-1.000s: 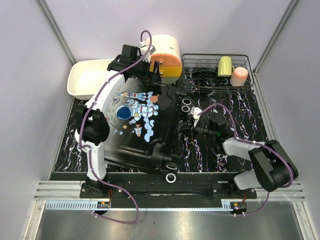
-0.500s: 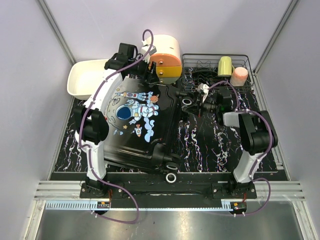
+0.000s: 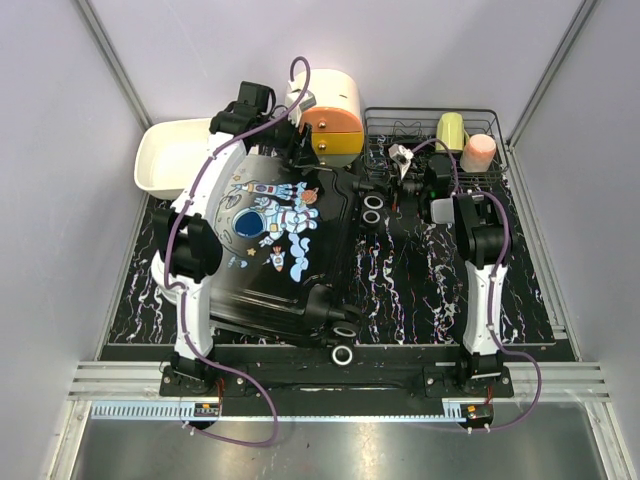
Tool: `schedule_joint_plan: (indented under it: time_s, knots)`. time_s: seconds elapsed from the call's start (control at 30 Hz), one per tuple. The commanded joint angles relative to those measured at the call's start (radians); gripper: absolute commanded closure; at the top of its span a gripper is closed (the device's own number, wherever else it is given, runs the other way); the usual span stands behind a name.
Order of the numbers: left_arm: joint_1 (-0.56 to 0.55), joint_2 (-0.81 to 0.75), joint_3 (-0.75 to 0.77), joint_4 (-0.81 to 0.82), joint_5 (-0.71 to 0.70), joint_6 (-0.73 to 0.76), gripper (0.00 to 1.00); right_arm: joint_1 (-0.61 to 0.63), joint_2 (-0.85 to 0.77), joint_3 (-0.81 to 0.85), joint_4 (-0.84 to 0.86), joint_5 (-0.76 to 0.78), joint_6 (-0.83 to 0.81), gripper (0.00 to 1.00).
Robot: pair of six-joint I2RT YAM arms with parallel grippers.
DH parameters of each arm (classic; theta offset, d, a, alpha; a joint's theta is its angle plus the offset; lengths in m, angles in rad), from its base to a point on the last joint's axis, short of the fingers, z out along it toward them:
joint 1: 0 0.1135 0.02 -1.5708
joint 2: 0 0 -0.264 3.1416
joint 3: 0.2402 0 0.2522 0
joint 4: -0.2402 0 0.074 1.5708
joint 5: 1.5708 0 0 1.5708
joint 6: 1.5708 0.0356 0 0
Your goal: Open, take out, and arrange the luggage
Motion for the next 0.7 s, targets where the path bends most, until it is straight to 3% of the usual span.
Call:
schedule_joint_plan:
  time_s: [0.0, 0.27, 0.47, 0.53, 0.57, 0.63, 0.67]
  knots:
    - [-0.024, 0.136, -0.008, -0.395, 0.075, 0.071, 0.45, -0.040, 0.081, 0.151, 0.251, 0.104, 0.193, 1.00]
    - [-0.027, 0.173, -0.009, -0.404, 0.089, 0.072, 0.46, 0.029, 0.181, 0.289, 0.346, 0.088, 0.326, 1.00]
    - [-0.038, 0.176, -0.026, -0.407, 0.094, 0.075, 0.48, 0.075, 0.221, 0.363, 0.308, 0.093, 0.380, 1.00]
    - [-0.045, 0.165, -0.032, -0.407, 0.095, 0.075, 0.45, 0.080, 0.226, 0.387, 0.267, 0.094, 0.412, 0.93]
    - [-0.050, 0.159, -0.029, -0.408, 0.094, 0.074, 0.42, 0.081, 0.229, 0.400, 0.232, 0.090, 0.461, 0.82]
    - [-0.045, 0.134, 0.003, -0.408, 0.092, 0.062, 0.33, 0.069, 0.229, 0.424, 0.221, 0.056, 0.539, 0.71]
    - [-0.033, 0.125, 0.041, -0.405, 0.094, 0.037, 0.23, 0.058, 0.221, 0.423, 0.183, 0.061, 0.597, 0.65]
